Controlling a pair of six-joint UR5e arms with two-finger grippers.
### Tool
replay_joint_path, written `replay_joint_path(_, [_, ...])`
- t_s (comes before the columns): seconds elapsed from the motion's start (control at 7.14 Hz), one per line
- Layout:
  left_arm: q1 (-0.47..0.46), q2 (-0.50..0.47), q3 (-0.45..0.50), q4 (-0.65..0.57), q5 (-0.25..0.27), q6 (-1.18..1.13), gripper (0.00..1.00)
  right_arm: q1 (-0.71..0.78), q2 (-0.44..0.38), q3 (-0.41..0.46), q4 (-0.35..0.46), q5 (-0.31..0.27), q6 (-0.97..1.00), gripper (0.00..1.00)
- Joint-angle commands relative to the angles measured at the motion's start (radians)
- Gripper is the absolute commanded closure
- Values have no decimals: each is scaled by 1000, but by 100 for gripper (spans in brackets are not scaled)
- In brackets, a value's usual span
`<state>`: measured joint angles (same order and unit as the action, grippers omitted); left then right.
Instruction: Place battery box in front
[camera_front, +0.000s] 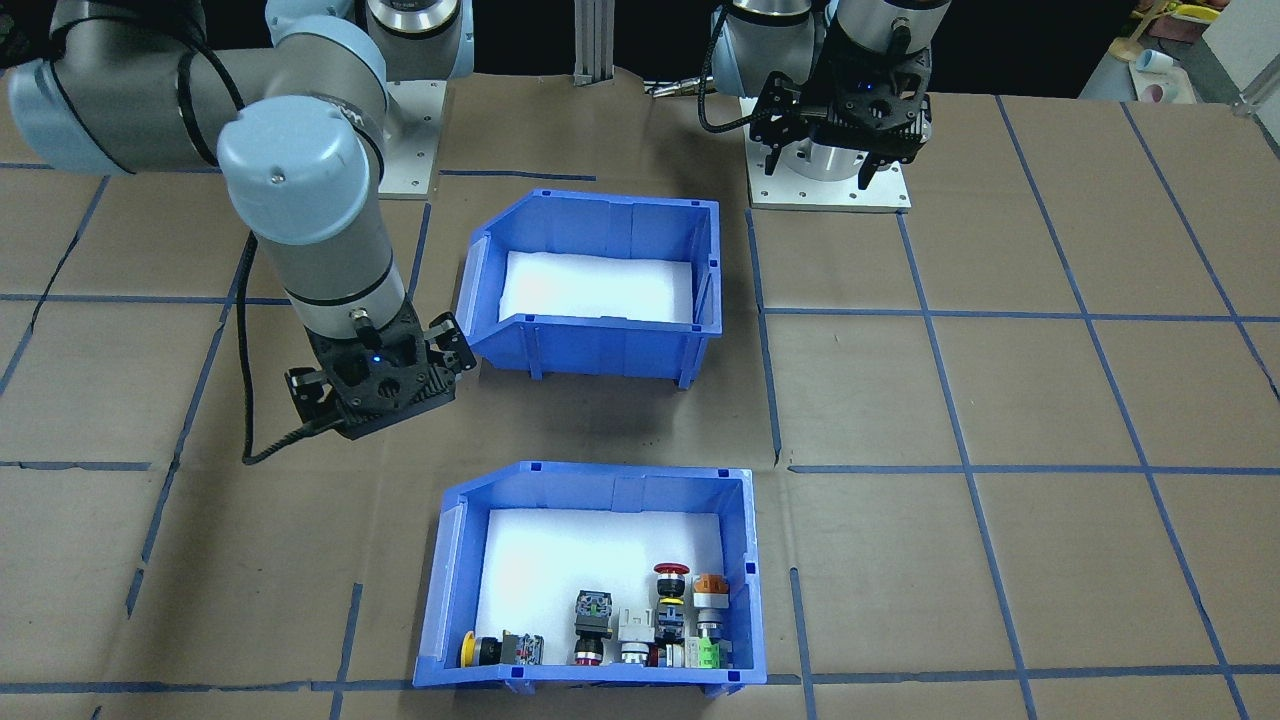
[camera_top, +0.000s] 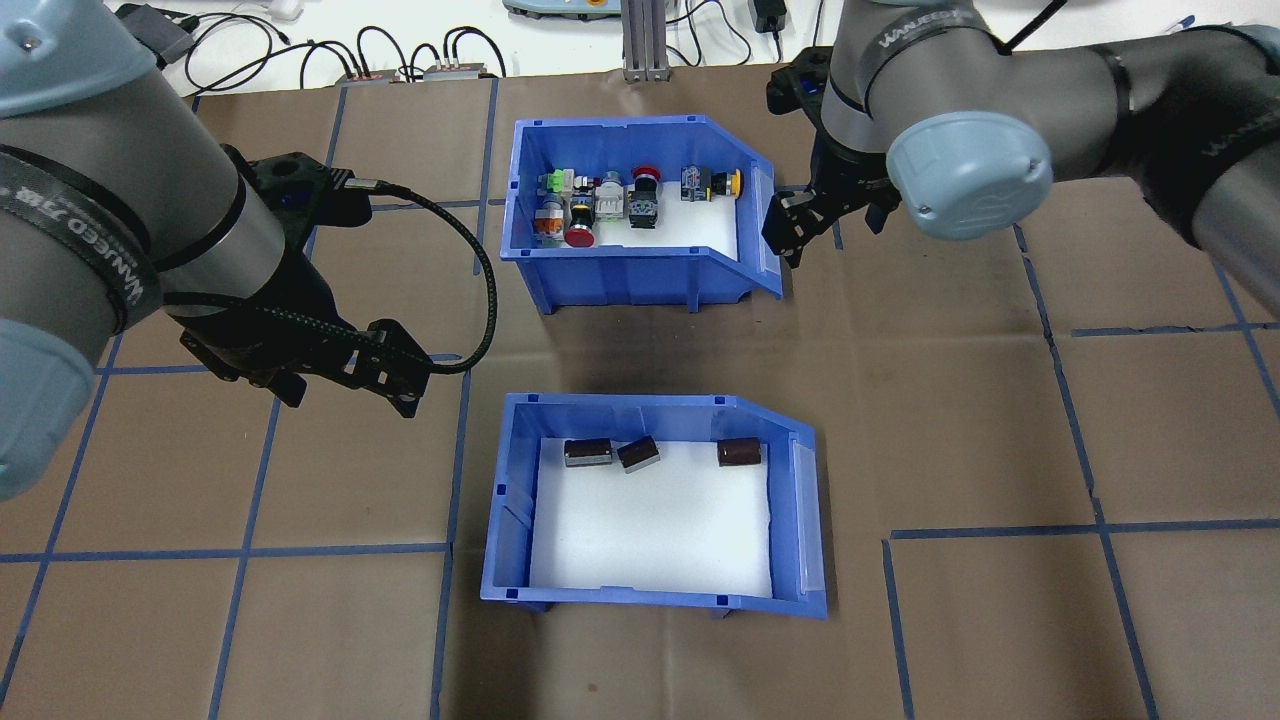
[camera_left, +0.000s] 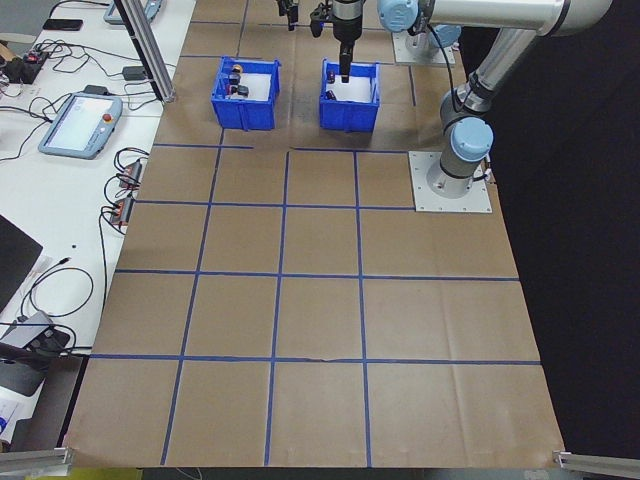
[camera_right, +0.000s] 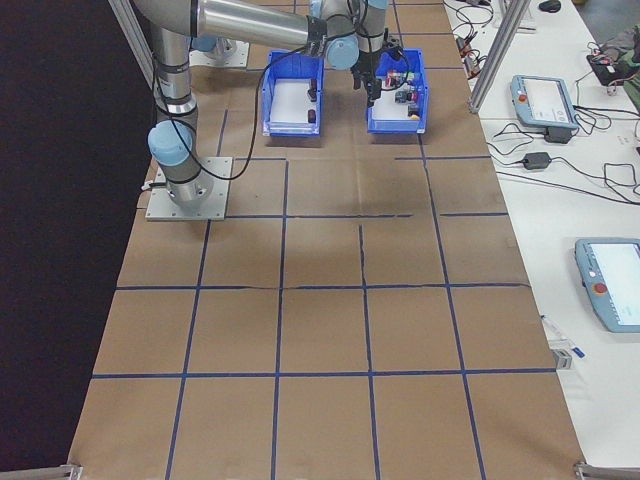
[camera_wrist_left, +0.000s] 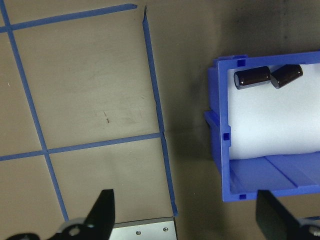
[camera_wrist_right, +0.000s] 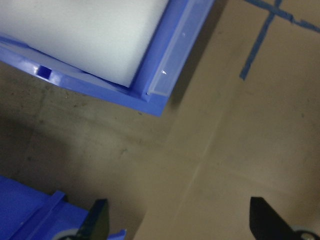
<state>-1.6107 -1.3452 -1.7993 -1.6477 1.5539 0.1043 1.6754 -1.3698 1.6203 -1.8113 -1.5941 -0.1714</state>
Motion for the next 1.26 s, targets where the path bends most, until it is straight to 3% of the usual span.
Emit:
replay_joint_path(0.0, [0, 0, 0, 0, 0, 0, 2, -84, -102, 3, 192, 0, 206, 0])
replay_joint_path(0.28, [-2, 0, 0, -1, 0, 0, 2, -117, -178, 4, 248, -3, 208, 0])
replay_joint_path(0.56, [0, 1, 0, -9, 0, 0, 1, -115, -189, 3, 247, 0, 208, 0])
replay_joint_path(0.98, [-2, 0, 0, -4, -2, 0, 1, -109, -166, -10, 228, 5, 187, 0])
replay_joint_path(1.12, [-3, 0, 0, -6, -5, 2, 1, -99, -108, -31, 218, 5, 88, 0])
